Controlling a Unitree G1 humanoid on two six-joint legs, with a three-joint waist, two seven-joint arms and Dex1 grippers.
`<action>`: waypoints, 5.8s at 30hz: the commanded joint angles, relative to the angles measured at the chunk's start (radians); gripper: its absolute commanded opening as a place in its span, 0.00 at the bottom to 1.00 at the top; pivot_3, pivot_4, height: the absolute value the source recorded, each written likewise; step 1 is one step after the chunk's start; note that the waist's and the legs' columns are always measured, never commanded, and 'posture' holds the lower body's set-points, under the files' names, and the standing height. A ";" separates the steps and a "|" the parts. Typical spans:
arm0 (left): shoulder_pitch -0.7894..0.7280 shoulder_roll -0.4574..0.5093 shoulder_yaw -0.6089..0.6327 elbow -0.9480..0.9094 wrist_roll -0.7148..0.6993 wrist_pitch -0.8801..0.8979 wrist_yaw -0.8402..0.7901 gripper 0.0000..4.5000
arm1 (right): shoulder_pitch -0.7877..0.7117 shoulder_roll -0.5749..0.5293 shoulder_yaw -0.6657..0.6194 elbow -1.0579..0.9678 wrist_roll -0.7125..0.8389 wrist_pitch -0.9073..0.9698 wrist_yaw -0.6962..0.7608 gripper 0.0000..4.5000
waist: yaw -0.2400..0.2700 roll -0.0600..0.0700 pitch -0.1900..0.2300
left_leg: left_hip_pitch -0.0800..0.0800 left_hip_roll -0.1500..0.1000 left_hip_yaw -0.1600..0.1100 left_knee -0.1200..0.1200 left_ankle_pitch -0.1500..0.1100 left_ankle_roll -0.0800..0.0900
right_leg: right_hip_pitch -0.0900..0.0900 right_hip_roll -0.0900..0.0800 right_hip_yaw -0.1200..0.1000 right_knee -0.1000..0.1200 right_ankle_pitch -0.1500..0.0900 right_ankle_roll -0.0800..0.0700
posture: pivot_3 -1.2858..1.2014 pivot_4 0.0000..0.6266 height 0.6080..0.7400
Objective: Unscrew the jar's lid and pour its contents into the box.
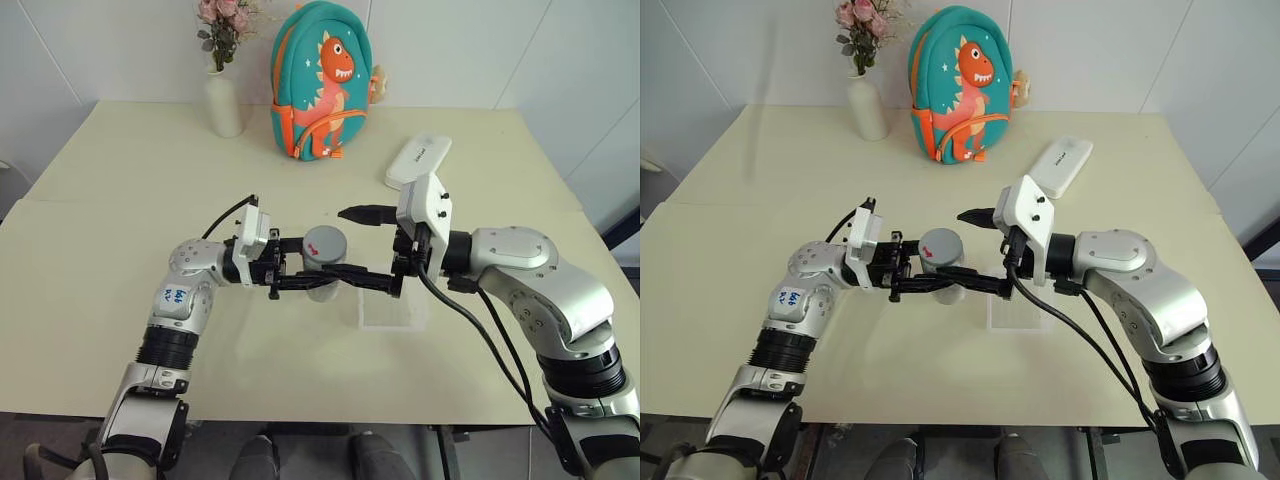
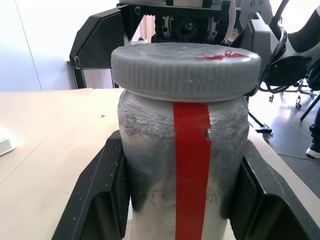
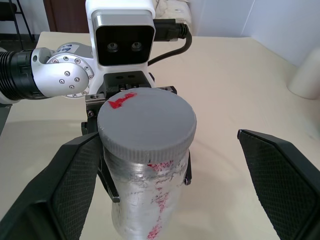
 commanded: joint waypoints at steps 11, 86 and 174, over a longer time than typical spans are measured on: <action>0.004 -0.005 -0.003 -0.034 -0.010 -0.018 -0.029 0.45 | 0.028 -0.008 -0.063 -0.081 0.094 0.055 0.007 0.99 | 0.000 0.000 0.000 | 0.000 0.000 0.000 0.000 0.000 0.000 | 0.000 0.000 0.000 0.000 0.000 0.000 | 0.52 0.24 1.00; 0.023 -0.032 -0.027 -0.038 -0.010 -0.001 -0.014 0.45 | -0.156 0.134 -0.054 0.056 0.051 -0.011 0.042 0.57 | 0.000 0.000 0.000 | 0.000 0.000 0.000 0.000 0.000 0.000 | 0.000 0.000 0.000 0.000 0.000 0.000 | 0.52 0.24 1.00; -0.086 0.084 0.114 -0.026 -0.026 0.045 0.114 0.45 | 0.603 0.078 -0.496 0.079 -0.190 -0.147 -0.329 0.57 | 0.025 0.001 0.001 | 0.000 -0.001 0.001 0.001 0.001 0.000 | 0.001 0.001 0.001 0.000 0.000 0.000 | 0.52 0.24 1.00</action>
